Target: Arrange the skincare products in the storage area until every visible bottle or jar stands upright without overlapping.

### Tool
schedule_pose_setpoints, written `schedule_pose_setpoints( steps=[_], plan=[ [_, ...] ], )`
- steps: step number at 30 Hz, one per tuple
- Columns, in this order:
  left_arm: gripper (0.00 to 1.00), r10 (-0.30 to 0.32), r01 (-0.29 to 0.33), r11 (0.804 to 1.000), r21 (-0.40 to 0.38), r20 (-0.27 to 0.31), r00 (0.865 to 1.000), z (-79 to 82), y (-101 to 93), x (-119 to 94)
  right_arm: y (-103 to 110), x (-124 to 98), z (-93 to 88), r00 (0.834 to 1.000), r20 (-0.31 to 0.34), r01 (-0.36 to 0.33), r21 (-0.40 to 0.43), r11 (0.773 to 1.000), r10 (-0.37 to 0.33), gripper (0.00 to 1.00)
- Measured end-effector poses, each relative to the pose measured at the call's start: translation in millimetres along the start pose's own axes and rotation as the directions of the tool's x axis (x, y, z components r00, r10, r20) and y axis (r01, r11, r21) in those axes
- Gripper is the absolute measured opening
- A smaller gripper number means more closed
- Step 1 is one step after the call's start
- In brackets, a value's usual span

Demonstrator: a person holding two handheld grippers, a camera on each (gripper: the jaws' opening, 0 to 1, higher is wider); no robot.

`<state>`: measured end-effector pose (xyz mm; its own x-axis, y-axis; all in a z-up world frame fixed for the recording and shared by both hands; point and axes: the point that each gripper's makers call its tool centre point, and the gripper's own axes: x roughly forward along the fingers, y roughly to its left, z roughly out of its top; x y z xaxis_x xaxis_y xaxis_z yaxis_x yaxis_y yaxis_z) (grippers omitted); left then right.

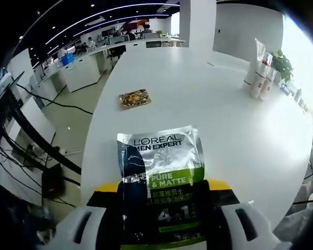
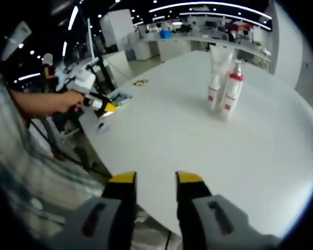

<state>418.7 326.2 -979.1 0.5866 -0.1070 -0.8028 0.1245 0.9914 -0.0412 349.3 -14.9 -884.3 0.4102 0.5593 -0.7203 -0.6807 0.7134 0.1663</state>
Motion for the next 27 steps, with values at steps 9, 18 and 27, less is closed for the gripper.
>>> schedule_pose_setpoints(
  steps=[9,18,27],
  plan=[
    [0.27,-0.003,0.003,1.0,0.006,0.002,1.0,-3.5,0.2,6.1,5.8,-0.1,-7.7,1.0,-0.006,0.005,0.015,1.0,-0.005,0.26],
    [0.16,-0.046,0.046,0.989,-0.138,0.005,0.999,7.0,-3.7,11.1,6.2,-0.9,-1.6,1.0,0.02,0.009,0.022,1.0,-0.01,0.26],
    [0.09,-0.151,0.186,0.966,-0.178,0.193,0.969,54.6,-45.5,-31.2,12.0,11.3,28.5,0.993,0.105,-0.054,0.076,0.996,0.046,0.29]
  ],
)
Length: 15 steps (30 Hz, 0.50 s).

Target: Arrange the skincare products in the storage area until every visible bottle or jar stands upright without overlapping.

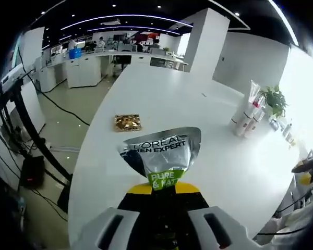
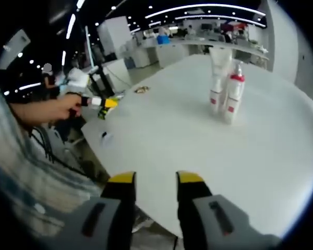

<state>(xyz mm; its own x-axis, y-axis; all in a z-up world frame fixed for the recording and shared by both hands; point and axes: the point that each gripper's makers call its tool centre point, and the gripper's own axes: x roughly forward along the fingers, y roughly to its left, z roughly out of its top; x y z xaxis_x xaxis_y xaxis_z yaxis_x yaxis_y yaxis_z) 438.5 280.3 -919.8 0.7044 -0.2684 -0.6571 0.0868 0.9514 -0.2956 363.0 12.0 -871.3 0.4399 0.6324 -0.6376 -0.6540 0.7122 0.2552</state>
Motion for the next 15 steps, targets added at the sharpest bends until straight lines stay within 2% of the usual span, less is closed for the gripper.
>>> schedule_pose_setpoints(
  steps=[3,5,6,7,8,10,11,12,13,14,15],
  plan=[
    [0.09,-0.068,0.068,0.998,0.011,0.042,0.997,4.7,-30.5,-15.7,14.0,8.9,18.2,0.997,0.043,-0.067,0.037,0.997,0.065,0.31],
    [0.08,-0.086,0.085,0.996,0.019,0.051,0.995,4.8,-38.5,-21.4,33.8,18.7,38.4,0.985,0.091,-0.154,0.081,0.985,0.147,0.34],
    [0.08,-0.119,0.118,0.993,0.018,0.067,0.991,6.2,-54.6,-27.5,40.2,21.7,45.0,0.979,0.108,-0.182,0.086,0.98,0.172,0.36],
    [0.08,-0.131,0.13,0.991,0.018,0.074,0.989,5.9,-58.8,-31.0,52.8,25.6,56.2,0.965,0.14,-0.236,0.11,0.965,0.22,0.38],
    [0.08,-0.178,0.177,0.984,0.012,0.091,0.98,7.6,-77.9,-37.3,61.3,28.3,63.0,0.955,0.159,-0.271,0.134,0.953,0.249,0.41],
    [0.08,-0.226,0.225,0.974,0.026,0.088,0.97,5.5,-97.5,-45.0,82.2,33.4,81.3,0.923,0.218,-0.36,0.203,0.911,0.316,0.5],
    [0.08,-0.235,0.233,0.972,0.028,0.086,0.968,5.0,-103.0,-46.6,93.2,35.2,91.7,0.901,0.254,-0.41,0.234,0.882,0.352,0.53],
    [0.08,-0.247,0.245,0.969,0.032,0.09,0.965,6.0,-108.9,-47.5,99.6,35.9,98.4,0.887,0.277,-0.439,0.256,0.861,0.37,0.55],
    [0.08,-0.274,0.273,0.962,0.027,0.093,0.957,6.0,-118.4,-50.9,101.8,36.0,100.9,0.881,0.285,-0.45,0.264,0.853,0.377,0.56],
    [0.08,-0.288,0.286,0.958,0.028,0.093,0.953,6.5,-123.5,-51.9,109.3,36.5,108.6,0.863,0.309,-0.485,0.292,0.824,0.399,0.56],
    [0.08,-0.301,0.299,0.953,0.039,0.093,0.949,5.8,-128.2,-55.2,113.5,37.1,112.8,0.853,0.32,-0.505,0.307,0.807,0.412,0.56]
  ],
)
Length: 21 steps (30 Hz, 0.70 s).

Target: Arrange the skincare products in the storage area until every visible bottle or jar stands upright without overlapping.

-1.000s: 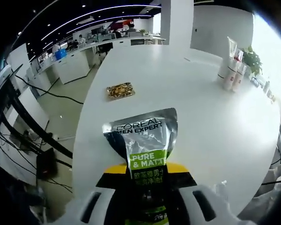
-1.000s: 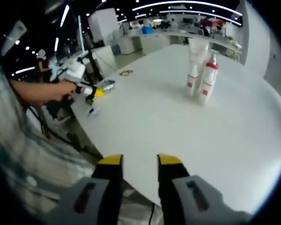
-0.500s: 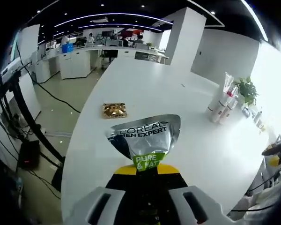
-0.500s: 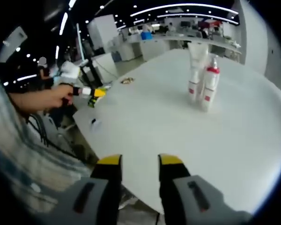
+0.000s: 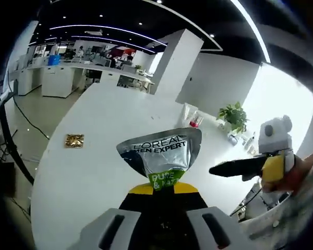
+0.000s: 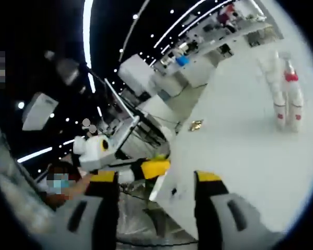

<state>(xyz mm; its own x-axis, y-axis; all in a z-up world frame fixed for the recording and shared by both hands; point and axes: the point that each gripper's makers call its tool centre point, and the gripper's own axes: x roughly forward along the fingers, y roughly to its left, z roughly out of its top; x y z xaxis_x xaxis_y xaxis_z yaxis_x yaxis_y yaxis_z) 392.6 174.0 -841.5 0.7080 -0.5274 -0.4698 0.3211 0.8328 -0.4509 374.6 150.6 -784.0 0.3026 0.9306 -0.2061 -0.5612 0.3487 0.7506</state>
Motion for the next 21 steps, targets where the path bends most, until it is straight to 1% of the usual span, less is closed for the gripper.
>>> schedule_pose_setpoints(
  steps=[1,3,5,7,8,9,11,12,13,14,15,16,19,21],
  plan=[
    [0.08,-0.023,0.023,1.0,0.002,0.006,1.0,1.2,-7.9,-2.6,1.9,4.6,1.1,1.0,0.0,-0.008,0.02,1.0,0.008,0.56],
    [0.08,-0.051,0.051,0.999,-0.002,0.014,0.999,3.5,-17.6,-7.5,-0.3,9.7,3.2,1.0,0.0,-0.001,0.02,1.0,0.001,0.54],
    [0.08,-0.066,0.066,0.997,0.035,-0.005,0.998,1.3,-23.9,-10.2,-0.5,12.9,4.7,1.0,0.001,-0.006,0.044,0.999,0.005,0.49],
    [0.08,-0.062,0.063,0.997,0.053,-0.012,0.998,-0.3,-26.6,-13.4,-1.2,15.4,3.3,1.0,-0.007,-0.014,0.096,0.995,0.015,0.39],
    [0.08,-0.059,0.061,0.995,0.082,-0.022,0.998,-2.4,-28.0,-16.4,-1.1,16.0,2.4,1.0,-0.011,-0.017,0.115,0.993,0.018,0.33],
    [0.08,-0.055,0.057,0.994,0.092,-0.027,0.998,-3.1,-28.3,-17.7,-4.4,16.7,0.3,1.0,-0.019,0.004,0.15,0.989,-0.001,0.28],
    [0.08,-0.046,0.049,0.993,0.112,-0.029,0.999,-2.3,-28.8,-21.4,-6.8,17.5,-0.1,1.0,-0.01,-0.002,0.161,0.987,0.003,0.22],
    [0.09,-0.034,0.04,0.986,0.16,-0.045,0.998,-3.8,-26.5,-24.2,-7.0,17.9,-1.2,1.0,-0.004,-0.003,0.195,0.981,0.004,0.2],
    [0.09,-0.028,0.038,0.984,0.173,-0.059,0.998,-5.1,-26.0,-24.9,-6.8,18.0,-4.6,1.0,-0.007,-0.005,0.219,0.976,0.006,0.18],
    [0.09,-0.016,0.03,0.978,0.206,-0.071,0.997,-6.3,-26.0,-27.2,-8.0,17.4,-6.5,1.0,-0.007,0.0,0.214,0.977,0.001,0.16],
    [0.09,-0.003,0.022,0.971,0.239,-0.079,0.997,-7.2,-25.3,-27.9,-7.3,16.8,-7.5,1.0,-0.001,-0.003,0.255,0.967,0.004,0.15],
    [0.09,0.003,0.023,0.964,0.266,-0.095,0.995,-9.6,-26.3,-28.2,-8.8,16.0,-9.8,1.0,-0.01,0.005,0.291,0.957,-0.002,0.14],
    [0.1,0.007,0.023,0.956,0.293,-0.1,0.995,-12.2,-30.3,-27.4,-9.7,13.2,-11.3,1.0,-0.013,0.009,0.282,0.96,-0.006,0.12],
    [0.13,-0.004,0.032,0.958,0.286,-0.099,0.995,-13.2,-32.1,-27.8,-9.6,9.6,-10.8,1.0,-0.017,0.012,0.278,0.961,-0.007,0.1]
  ],
)
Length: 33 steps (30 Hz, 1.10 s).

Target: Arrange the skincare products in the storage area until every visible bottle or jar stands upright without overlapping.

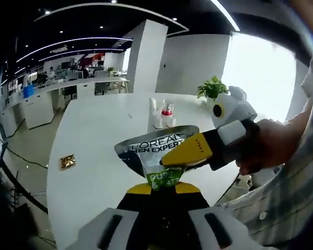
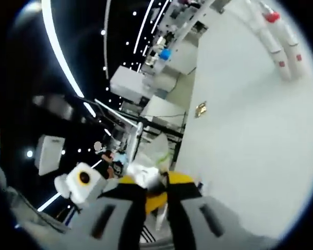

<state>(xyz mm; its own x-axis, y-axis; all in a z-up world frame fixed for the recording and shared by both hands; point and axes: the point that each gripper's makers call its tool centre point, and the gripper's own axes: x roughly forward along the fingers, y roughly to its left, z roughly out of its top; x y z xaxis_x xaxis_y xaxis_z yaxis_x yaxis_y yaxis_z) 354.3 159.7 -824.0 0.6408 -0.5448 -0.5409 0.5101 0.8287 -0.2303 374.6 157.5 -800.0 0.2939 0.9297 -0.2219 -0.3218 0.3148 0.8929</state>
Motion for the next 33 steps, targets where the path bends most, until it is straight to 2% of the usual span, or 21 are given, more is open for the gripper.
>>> schedule_pose_setpoints(
  steps=[1,3,8,10,11,12,13,15,17,18,19,22,23,24,25,26,28,30,31,32,33],
  plan=[
    [0.15,-0.003,0.003,1.0,-0.008,0.001,1.0,-0.3,-0.6,0.1,-1.9,-1.0,-0.2,1.0,-0.014,0.001,0.013,1.0,-0.001,0.1],
    [0.2,-0.02,0.022,0.995,-0.101,0.02,1.0,-4.0,-2.5,2.7,-3.6,-0.2,0.0,0.999,-0.031,0.01,-0.001,1.0,-0.01,0.09],
    [0.39,-0.027,0.039,0.983,-0.177,0.067,0.997,-4.5,1.6,-3.1,3.6,1.8,0.4,0.996,-0.082,-0.024,-0.034,0.999,0.021,0.06],
    [0.41,-0.051,0.072,0.976,-0.205,0.103,0.993,-1.3,0.4,-6.2,6.1,0.2,2.2,0.995,-0.099,-0.033,-0.053,0.998,0.028,0.06],
    [0.44,-0.09,0.136,0.951,-0.277,0.172,0.981,4.4,-0.7,-10.7,7.2,-0.8,2.9,0.994,-0.106,-0.041,-0.058,0.997,0.035,0.06],
    [0.47,-0.109,0.171,0.934,-0.315,0.204,0.973,6.8,-1.0,-12.4,9.7,-2.7,4.6,0.992,-0.111,-0.058,-0.048,0.997,0.052,0.06],
    [0.5,-0.128,0.215,0.9,-0.378,0.243,0.962,8.5,-0.4,-15.1,12.7,-4.5,6.3,0.992,-0.108,-0.074,-0.035,0.997,0.07,0.05],
    [0.54,-0.165,0.281,0.864,-0.419,0.291,0.942,9.4,-0.5,-19.7,16.8,-9.1,9.1,0.989,-0.109,-0.097,-0.014,0.995,0.095,0.05],
    [0.57,-0.199,0.336,0.839,-0.428,0.332,0.922,12.6,-3.4,-24.0,20.9,-12.6,8.6,0.985,-0.125,-0.123,0.006,0.992,0.123,0.05],
    [0.57,-0.218,0.373,0.811,-0.45,0.36,0.907,15.6,-5.3,-26.4,24.1,-15.4,7.6,0.981,-0.137,-0.139,0.01,0.99,0.139,0.05],
    [0.56,-0.269,0.445,0.754,-0.483,0.392,0.88,20.1,-14.2,-30.6,25.9,-17.2,6.4,0.979,-0.146,-0.145,0.011,0.989,0.145,0.05],
    [0.43,-0.39,0.587,0.646,-0.488,0.45,0.803,29.1,-34.8,-39.5,32.5,-22.4,-0.7,0.967,-0.186,-0.171,0.017,0.985,0.171,0.05],
    [0.37,-0.412,0.607,0.633,-0.481,0.454,0.79,30.0,-40.0,-39.2,35.8,-24.5,-3.9,0.961,-0.204,-0.186,0.02,0.982,0.187,0.05],
    [0.32,-0.424,0.611,0.635,-0.473,0.449,0.787,29.5,-42.8,-38.4,37.6,-25.5,-5.2,0.959,-0.209,-0.192,0.018,0.981,0.192,0.05],
    [0.27,-0.405,0.593,0.652,-0.472,0.445,0.799,28.6,-41.2,-35.2,39.1,-26.2,-5.4,0.957,-0.21,-0.202,0.018,0.979,0.202,0.05],
    [0.25,-0.417,0.609,0.645,-0.462,0.455,0.787,30.0,-43.0,-36.4,39.0,-27.0,-5.2,0.957,-0.209,-0.197,0.027,0.98,0.199,0.05],
    [0.21,-0.421,0.634,0.592,-0.498,0.479,0.77,33.3,-43.9,-37.8,37.7,-29.9,-4.0,0.958,-0.202,-0.199,0.041,0.979,0.203,0.05],
    [0.16,-0.436,0.651,0.569,-0.503,0.486,0.757,35.1,-47.5,-40.2,36.1,-31.4,-4.0,0.959,-0.196,-0.199,0.055,0.979,0.206,0.06],
    [0.09,-0.444,0.658,0.571,-0.491,0.489,0.751,35.8,-48.8,-41.6,36.1,-31.6,-4.1,0.959,-0.195,-0.2,0.058,0.978,0.207,0.06],
    [0.06,-0.452,0.667,0.573,-0.477,0.495,0.742,37.6,-51.9,-44.4,35.3,-31.2,-4.4,0.959,-0.194,-0.198,0.06,0.978,0.206,0.06],
    [0.05,-0.445,0.662,0.576,-0.48,0.495,0.746,38.0,-51.0,-44.1,37.9,-31.1,-3.4,0.956,-0.183,-0.216,0.093,0.972,0.23,0.07]
  ],
)
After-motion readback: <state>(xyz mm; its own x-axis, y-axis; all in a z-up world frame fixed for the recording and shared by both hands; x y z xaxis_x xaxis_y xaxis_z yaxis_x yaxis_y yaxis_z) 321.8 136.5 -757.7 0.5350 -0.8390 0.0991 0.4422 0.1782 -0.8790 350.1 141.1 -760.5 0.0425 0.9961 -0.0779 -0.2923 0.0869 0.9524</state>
